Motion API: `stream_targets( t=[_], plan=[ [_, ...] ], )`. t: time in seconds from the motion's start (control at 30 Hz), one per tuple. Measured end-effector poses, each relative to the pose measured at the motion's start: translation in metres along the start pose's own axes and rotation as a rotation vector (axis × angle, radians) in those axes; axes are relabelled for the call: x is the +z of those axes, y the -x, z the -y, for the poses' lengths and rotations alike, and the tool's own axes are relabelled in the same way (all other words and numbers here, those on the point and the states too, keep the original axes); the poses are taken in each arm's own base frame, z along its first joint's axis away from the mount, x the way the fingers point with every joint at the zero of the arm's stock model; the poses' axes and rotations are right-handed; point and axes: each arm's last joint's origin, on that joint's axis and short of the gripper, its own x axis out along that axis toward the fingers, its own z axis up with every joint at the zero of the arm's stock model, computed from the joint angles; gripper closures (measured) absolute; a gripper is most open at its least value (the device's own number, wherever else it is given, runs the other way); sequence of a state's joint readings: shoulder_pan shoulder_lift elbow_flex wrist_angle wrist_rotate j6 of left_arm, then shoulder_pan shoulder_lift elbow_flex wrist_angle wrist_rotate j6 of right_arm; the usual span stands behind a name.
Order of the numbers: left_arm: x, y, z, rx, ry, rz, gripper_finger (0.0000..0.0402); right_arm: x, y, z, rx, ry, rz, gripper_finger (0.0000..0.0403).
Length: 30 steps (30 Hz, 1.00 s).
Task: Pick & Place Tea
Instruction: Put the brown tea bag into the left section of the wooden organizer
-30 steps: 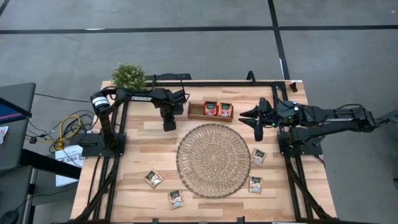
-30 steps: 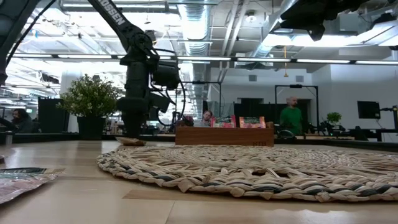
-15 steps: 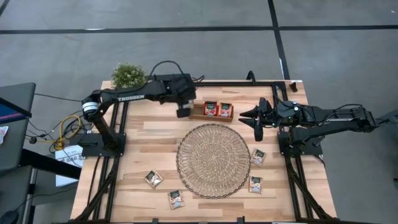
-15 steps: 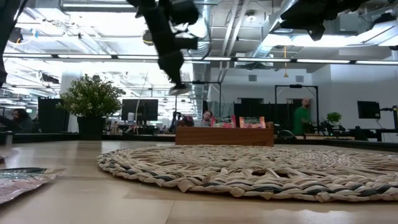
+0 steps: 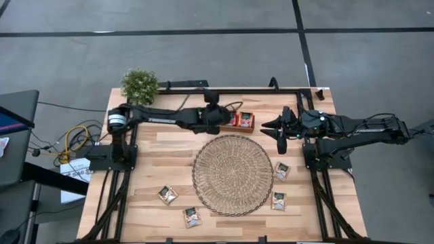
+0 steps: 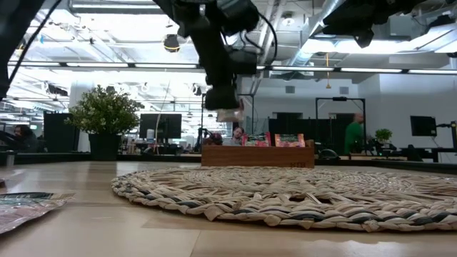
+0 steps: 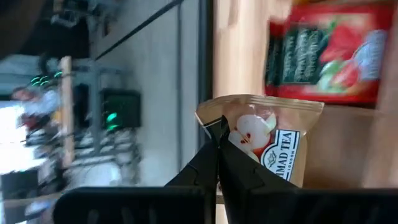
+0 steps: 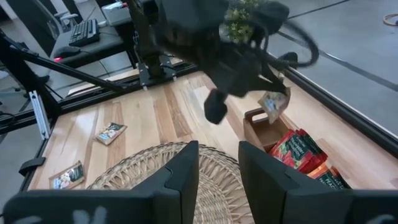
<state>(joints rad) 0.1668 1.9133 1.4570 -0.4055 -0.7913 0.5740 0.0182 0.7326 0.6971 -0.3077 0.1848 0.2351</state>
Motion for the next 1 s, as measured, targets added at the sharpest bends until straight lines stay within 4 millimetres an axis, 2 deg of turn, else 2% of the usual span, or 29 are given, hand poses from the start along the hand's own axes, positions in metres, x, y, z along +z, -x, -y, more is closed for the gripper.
stream_targets(
  t=[0.23,0.63,1.0],
  plan=[
    [0.002,-0.015,0.020,0.022,0.024,-0.049,0.0401,0.000,0.000,0.000,0.001,0.003,0.000,0.0298],
    [-0.010,-0.022,0.033,0.010,0.055,-0.089,0.0401,0.000,0.000,0.000,0.001,0.027,0.001,0.0298],
    [-0.013,-0.028,0.029,-0.050,0.075,-0.071,0.0401,0.000,0.000,0.000,0.002,0.026,0.002,0.0298]
  ],
)
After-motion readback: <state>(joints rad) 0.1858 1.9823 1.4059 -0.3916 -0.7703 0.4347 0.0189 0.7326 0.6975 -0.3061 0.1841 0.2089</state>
